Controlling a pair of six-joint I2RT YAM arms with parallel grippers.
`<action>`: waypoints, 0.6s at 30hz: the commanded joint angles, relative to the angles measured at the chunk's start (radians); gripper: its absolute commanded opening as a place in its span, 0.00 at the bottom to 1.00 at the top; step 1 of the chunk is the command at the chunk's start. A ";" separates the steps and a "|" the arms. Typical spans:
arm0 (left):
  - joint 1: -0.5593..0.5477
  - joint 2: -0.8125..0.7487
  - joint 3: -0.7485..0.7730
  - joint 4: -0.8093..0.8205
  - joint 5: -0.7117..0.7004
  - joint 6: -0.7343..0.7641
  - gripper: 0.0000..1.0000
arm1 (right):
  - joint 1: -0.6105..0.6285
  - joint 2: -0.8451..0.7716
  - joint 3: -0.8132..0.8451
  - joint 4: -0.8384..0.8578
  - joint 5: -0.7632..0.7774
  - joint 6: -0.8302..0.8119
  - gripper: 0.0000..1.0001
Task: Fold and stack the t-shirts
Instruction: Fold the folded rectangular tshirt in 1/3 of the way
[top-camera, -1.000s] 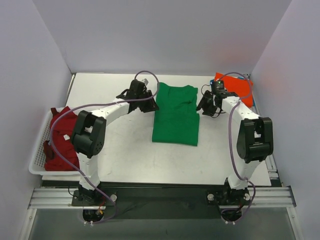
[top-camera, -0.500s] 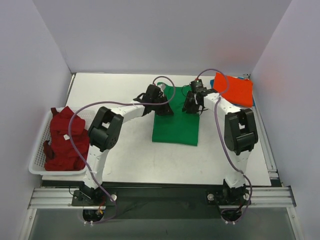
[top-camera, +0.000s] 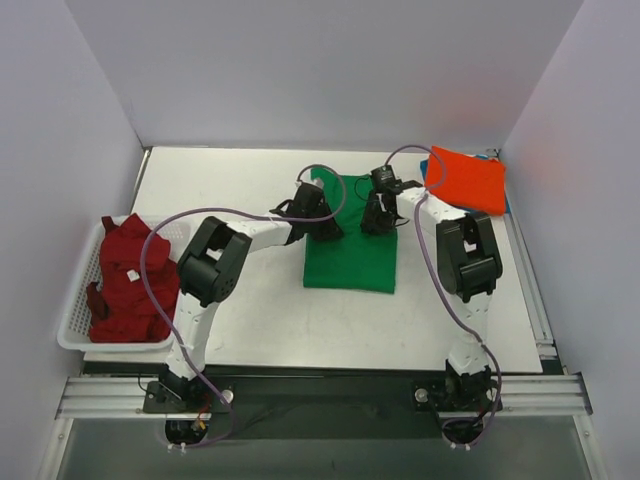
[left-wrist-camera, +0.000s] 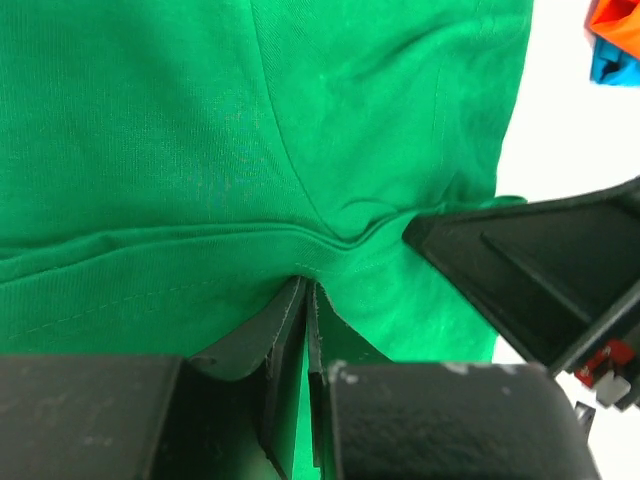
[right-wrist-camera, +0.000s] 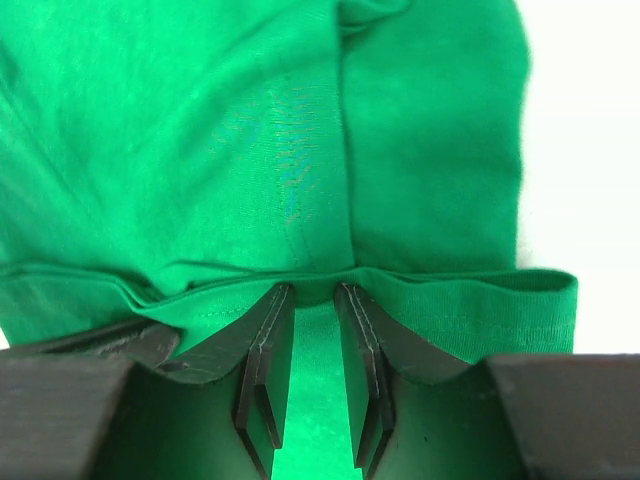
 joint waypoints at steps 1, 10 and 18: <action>-0.008 -0.064 -0.110 -0.057 -0.103 -0.016 0.16 | 0.018 -0.020 -0.062 -0.076 0.074 -0.022 0.26; -0.075 -0.242 -0.386 0.029 -0.134 -0.025 0.14 | 0.110 -0.141 -0.249 -0.044 0.109 -0.001 0.26; -0.132 -0.470 -0.662 0.080 -0.189 -0.050 0.14 | 0.225 -0.327 -0.456 0.007 0.132 0.094 0.26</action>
